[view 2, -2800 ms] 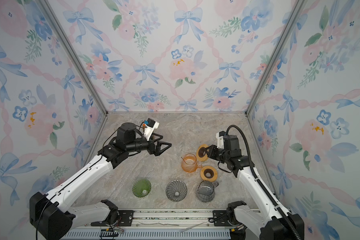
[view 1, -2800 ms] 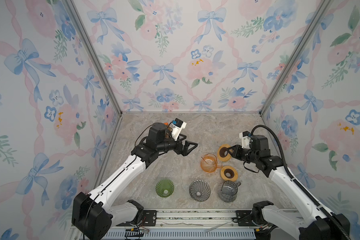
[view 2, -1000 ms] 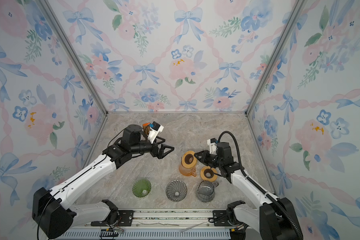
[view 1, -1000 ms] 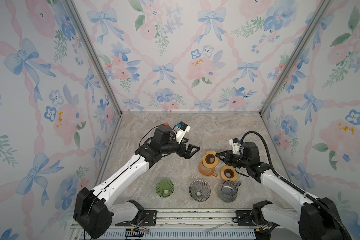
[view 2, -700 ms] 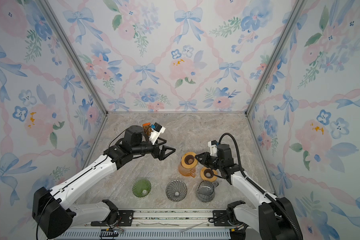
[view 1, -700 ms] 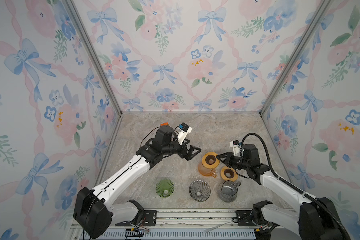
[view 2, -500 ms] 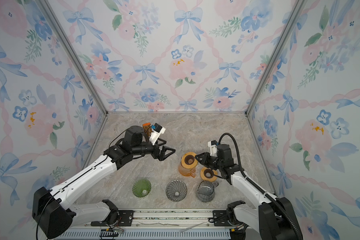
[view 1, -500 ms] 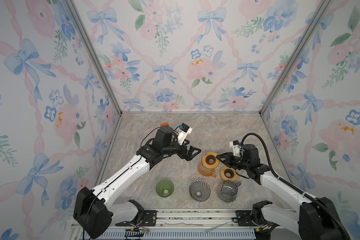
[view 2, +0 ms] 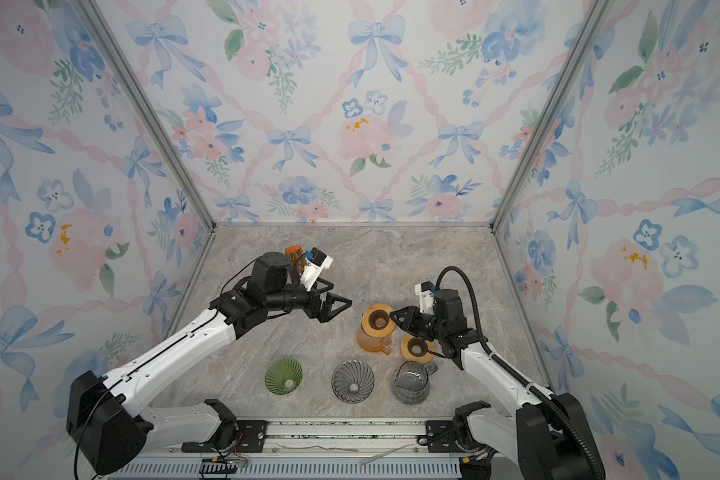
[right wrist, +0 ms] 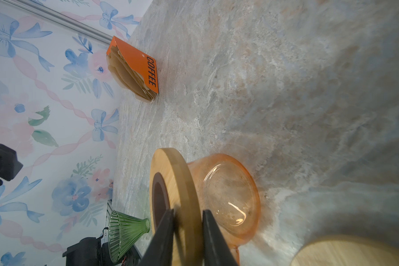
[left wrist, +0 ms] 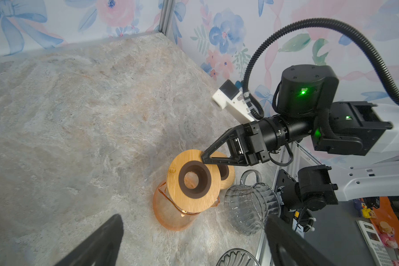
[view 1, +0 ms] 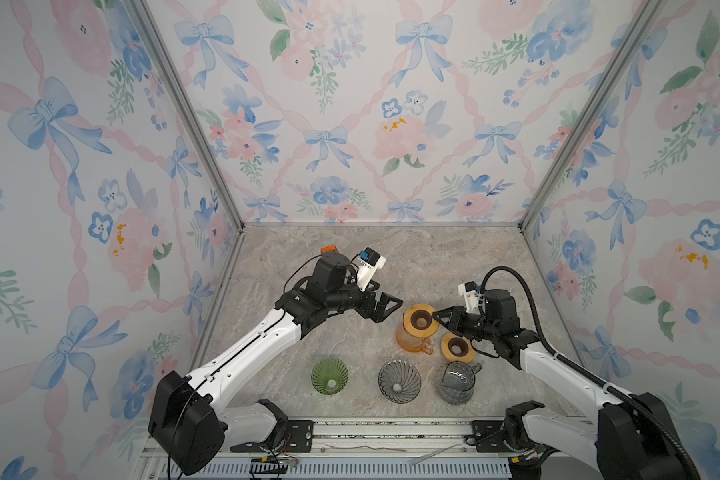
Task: Place the coffee filter in the dripper
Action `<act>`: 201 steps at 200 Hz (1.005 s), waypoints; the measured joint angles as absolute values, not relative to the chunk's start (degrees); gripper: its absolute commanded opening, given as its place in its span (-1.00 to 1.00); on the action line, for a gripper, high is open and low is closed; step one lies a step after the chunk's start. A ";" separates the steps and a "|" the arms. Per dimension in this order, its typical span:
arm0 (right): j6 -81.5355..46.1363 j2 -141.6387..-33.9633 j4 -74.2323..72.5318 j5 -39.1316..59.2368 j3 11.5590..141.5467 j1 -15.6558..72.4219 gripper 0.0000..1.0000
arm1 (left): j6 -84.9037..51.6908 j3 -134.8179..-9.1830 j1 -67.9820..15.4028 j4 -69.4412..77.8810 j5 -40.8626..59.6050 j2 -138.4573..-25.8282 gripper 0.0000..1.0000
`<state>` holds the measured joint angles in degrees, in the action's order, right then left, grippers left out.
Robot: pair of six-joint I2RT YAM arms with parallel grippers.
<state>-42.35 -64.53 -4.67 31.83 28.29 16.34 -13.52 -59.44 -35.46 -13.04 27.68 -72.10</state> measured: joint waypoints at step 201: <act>-41.74 -66.89 -5.23 31.51 28.53 17.78 -0.54 | -13.52 -59.59 -36.71 -13.89 27.16 -72.95 0.96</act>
<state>-41.74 -66.89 -5.23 31.51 28.53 17.78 -13.52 -59.59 -36.71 -13.89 27.16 -72.95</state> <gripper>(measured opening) 0.231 0.982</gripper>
